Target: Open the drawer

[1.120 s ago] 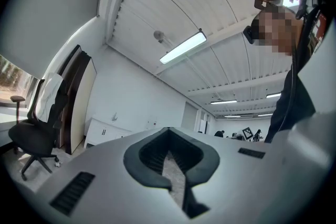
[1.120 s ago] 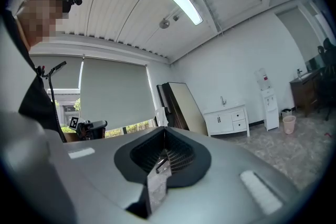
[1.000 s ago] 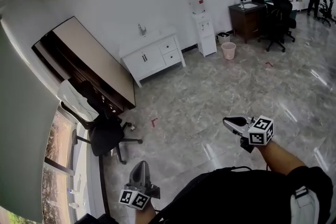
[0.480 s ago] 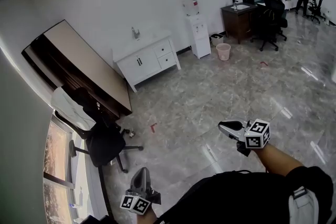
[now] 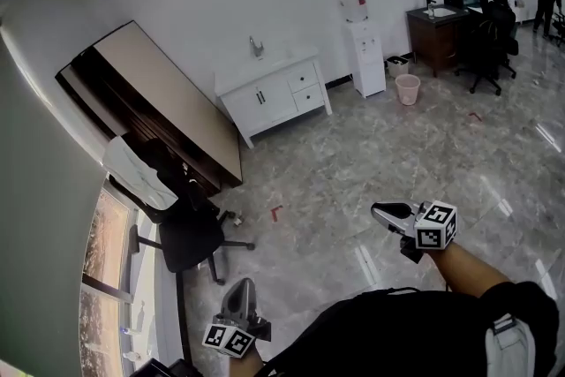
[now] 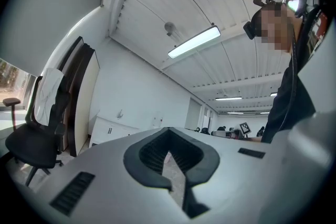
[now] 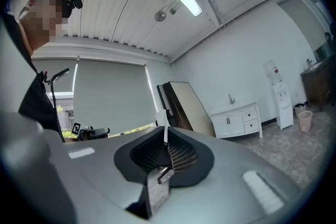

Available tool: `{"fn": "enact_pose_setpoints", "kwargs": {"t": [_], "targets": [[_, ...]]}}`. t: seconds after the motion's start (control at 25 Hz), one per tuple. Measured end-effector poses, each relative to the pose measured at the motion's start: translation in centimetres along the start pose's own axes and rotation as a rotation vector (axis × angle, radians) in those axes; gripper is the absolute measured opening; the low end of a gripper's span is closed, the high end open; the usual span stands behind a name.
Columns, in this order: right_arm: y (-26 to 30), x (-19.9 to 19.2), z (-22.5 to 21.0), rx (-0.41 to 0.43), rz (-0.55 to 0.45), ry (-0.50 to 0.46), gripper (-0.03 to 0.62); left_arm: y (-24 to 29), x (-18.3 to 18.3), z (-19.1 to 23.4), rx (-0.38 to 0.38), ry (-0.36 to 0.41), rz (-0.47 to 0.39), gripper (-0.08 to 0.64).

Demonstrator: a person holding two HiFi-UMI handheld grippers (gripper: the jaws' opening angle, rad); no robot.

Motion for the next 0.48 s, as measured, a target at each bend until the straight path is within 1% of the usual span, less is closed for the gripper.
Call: {"fn": "enact_pose_setpoints", "kwargs": {"t": [0.16, 0.28, 0.48], "targets": [[1.4, 2.3, -5.3, 0.062, 0.006, -0.009, 0.005, 3.6, -0.4, -1.3, 0.061, 0.032, -0.045, -0.009], [1.9, 4.2, -9.1, 0.102, 0.007, -0.016, 0.005, 6.6, -1.5, -2.6, 0.102, 0.034, -0.066, -0.009], [1.7, 5.3, -14.5, 0.134, 0.027, -0.013, 0.005, 11.4, -3.7, -4.8, 0.119, 0.033, -0.06, -0.008]]}}
Point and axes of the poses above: the fingertips, and each gripper's own axes: y forward along the fingers, z to its left, x out of its top, the point moved 1 cm from there along -y, backward along the fingers, and after that the axes turned 11 degrees about -z, right-handed, at the moved point
